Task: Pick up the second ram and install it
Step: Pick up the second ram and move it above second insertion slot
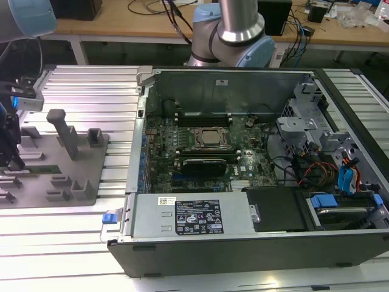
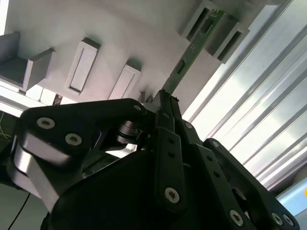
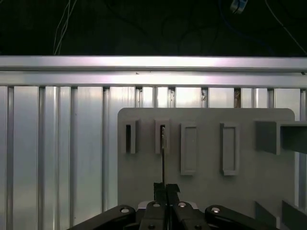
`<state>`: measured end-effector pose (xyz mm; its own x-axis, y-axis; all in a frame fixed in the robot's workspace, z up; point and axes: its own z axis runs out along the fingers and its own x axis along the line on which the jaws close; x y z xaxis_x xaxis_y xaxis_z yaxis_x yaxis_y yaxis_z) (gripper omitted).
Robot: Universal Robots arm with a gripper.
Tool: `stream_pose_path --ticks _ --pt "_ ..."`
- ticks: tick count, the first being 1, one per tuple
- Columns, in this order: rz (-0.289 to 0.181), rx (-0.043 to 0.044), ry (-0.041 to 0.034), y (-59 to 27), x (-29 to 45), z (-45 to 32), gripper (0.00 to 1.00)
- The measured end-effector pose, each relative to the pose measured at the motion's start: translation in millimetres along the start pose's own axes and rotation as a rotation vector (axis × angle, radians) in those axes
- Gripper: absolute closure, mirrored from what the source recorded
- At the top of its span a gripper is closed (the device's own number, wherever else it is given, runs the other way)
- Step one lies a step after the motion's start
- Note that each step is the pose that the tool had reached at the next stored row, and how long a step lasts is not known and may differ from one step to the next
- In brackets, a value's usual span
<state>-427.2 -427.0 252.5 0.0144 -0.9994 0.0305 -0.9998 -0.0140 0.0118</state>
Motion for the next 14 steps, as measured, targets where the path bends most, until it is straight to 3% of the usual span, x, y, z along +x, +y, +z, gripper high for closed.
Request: stream_pose_path --ticks 14 --pt "0.0 0.0021 0.0 0.7 -0.4 -64.6 0.91"
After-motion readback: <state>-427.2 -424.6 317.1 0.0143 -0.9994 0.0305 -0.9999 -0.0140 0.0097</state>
